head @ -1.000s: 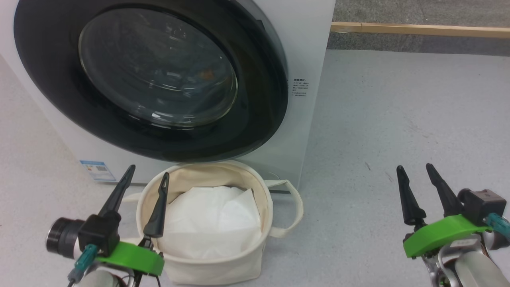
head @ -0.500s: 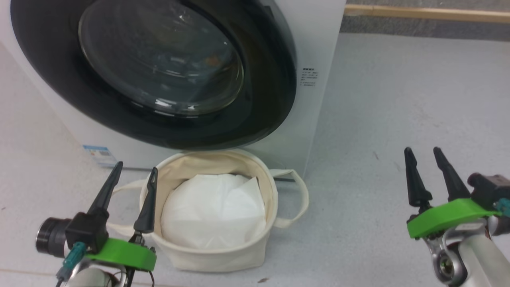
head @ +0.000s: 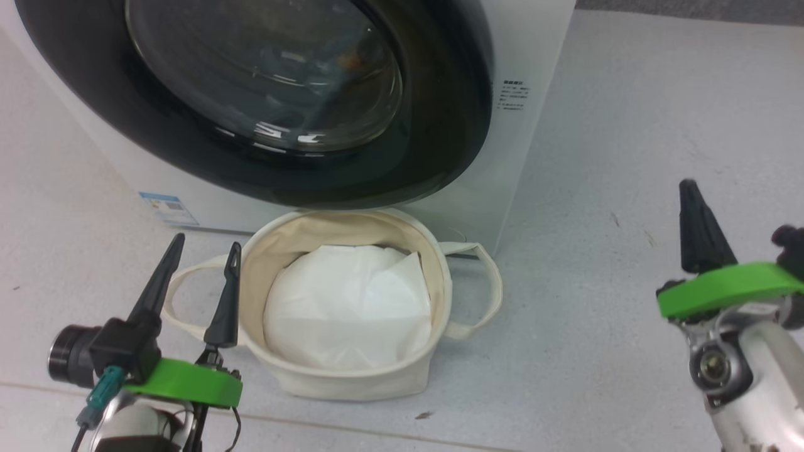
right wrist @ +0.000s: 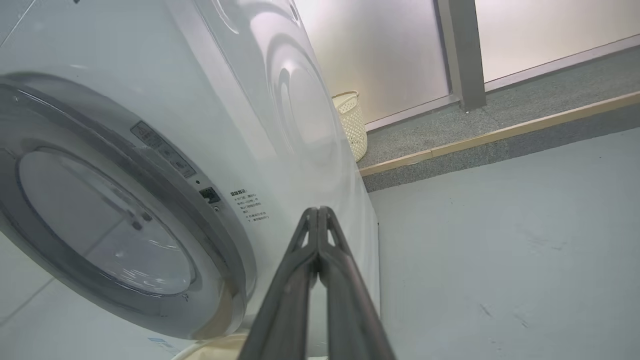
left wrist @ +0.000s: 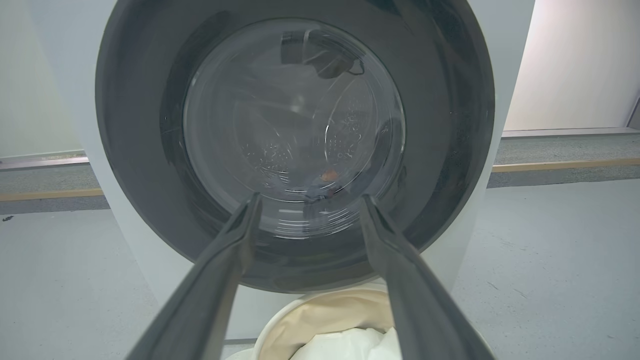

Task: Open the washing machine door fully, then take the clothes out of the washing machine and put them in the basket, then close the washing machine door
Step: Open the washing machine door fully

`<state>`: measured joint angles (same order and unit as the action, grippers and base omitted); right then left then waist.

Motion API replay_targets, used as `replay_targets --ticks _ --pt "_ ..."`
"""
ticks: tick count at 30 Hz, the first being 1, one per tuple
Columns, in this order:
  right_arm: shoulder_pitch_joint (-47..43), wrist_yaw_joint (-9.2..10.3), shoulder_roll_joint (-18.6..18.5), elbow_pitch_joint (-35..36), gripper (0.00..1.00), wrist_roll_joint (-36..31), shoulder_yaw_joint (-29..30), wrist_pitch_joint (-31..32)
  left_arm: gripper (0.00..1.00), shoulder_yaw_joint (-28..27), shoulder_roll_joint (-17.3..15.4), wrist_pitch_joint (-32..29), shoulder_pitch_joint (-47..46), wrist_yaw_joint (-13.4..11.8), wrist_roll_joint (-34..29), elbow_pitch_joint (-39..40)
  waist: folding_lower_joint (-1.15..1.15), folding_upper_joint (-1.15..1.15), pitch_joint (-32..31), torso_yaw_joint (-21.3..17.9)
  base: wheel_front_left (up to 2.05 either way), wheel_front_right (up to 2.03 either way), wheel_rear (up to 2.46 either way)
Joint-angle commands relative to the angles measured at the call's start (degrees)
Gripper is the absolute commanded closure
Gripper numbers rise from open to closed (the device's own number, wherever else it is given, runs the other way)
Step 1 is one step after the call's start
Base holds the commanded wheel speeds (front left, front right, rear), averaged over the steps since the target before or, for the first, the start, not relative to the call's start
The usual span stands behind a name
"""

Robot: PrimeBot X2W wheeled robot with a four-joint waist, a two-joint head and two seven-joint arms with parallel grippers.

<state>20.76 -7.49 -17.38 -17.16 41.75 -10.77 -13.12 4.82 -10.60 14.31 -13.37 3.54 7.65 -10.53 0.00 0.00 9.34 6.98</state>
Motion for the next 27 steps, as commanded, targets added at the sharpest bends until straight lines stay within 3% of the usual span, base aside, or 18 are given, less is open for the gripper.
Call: replay_targets --ticks 1,11,19,27 --pt "1.9 0.0 -1.1 1.5 1.0 1.4 -1.0 -0.2 0.0 -2.3 -0.9 0.7 -2.8 0.1 -0.3 2.1 0.0 0.0 0.3 0.2 0.0 0.0 0.0" --pt "7.4 0.0 -3.3 0.2 1.0 17.8 -3.3 2.6 0.0 -2.5 -0.2 0.7 -3.8 0.5 -1.3 2.4 0.0 0.0 3.2 1.2 0.0 0.0 0.0" --pt "12.5 0.0 -3.4 -2.2 1.0 32.8 -4.1 11.4 0.0 -2.7 0.2 0.7 -4.5 0.8 -1.8 2.4 0.0 0.0 5.5 2.3 0.0 0.0 0.0" --pt "18.1 0.0 -3.8 -2.2 1.0 37.7 -6.5 15.9 0.0 -3.1 1.1 0.7 -5.4 1.0 -2.0 2.8 0.0 0.0 8.3 3.9 0.0 0.0 0.0"
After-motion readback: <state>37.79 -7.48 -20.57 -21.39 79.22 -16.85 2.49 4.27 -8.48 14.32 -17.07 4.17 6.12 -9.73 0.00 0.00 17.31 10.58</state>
